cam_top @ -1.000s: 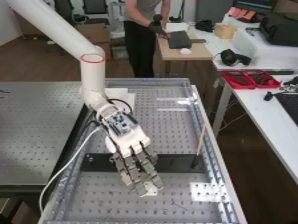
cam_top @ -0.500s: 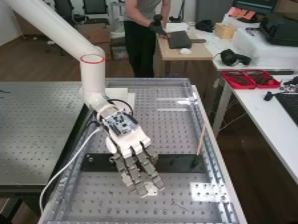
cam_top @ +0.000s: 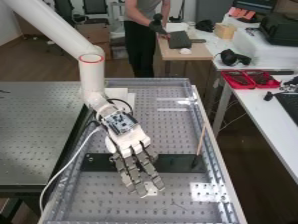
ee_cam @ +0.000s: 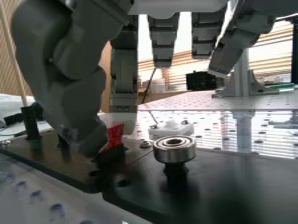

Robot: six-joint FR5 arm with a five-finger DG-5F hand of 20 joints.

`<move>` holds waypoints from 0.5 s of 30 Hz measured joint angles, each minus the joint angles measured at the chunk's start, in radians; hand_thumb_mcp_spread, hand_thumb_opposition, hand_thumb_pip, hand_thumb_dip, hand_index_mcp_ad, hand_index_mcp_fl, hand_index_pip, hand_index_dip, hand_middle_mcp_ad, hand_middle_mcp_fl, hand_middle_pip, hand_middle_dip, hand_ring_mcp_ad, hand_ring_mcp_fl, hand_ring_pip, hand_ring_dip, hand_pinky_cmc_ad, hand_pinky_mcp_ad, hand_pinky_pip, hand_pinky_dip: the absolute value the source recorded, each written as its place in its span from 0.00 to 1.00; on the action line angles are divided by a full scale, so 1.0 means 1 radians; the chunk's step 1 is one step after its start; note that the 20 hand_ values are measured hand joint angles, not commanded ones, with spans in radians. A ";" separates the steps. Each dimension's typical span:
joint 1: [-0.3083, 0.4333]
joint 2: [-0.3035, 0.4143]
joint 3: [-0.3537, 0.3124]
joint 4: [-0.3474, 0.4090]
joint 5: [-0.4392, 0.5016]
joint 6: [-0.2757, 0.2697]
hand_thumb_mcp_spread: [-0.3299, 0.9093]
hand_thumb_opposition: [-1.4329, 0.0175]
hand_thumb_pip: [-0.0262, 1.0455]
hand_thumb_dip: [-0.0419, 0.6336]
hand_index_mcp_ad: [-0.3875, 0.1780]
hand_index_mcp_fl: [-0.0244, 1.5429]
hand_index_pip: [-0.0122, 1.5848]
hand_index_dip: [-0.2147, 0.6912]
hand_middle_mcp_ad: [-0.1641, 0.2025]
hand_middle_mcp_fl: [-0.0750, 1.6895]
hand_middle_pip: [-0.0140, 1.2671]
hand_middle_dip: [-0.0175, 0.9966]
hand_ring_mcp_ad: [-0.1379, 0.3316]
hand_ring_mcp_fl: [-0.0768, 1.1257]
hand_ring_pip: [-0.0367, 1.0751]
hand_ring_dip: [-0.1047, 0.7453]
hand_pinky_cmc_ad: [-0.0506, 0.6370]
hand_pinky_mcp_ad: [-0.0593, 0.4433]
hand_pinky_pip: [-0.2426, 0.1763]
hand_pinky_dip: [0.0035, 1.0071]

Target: Grab the pcb board and place it in the clear container

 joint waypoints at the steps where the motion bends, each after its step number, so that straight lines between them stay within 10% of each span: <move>1: 0.000 0.001 -0.001 0.001 0.000 -0.001 0.55 0.34 0.63 0.46 0.53 0.29 0.95 0.32 0.67 0.07 0.12 0.12 0.73 0.07 0.10 0.11 0.53 0.46 0.32 0.54; 15: -0.006 0.008 -0.003 0.010 -0.012 -0.007 0.55 0.33 0.61 0.46 0.53 0.30 0.96 0.38 0.68 0.07 0.12 0.12 0.72 0.06 0.11 0.12 0.53 0.46 0.32 0.51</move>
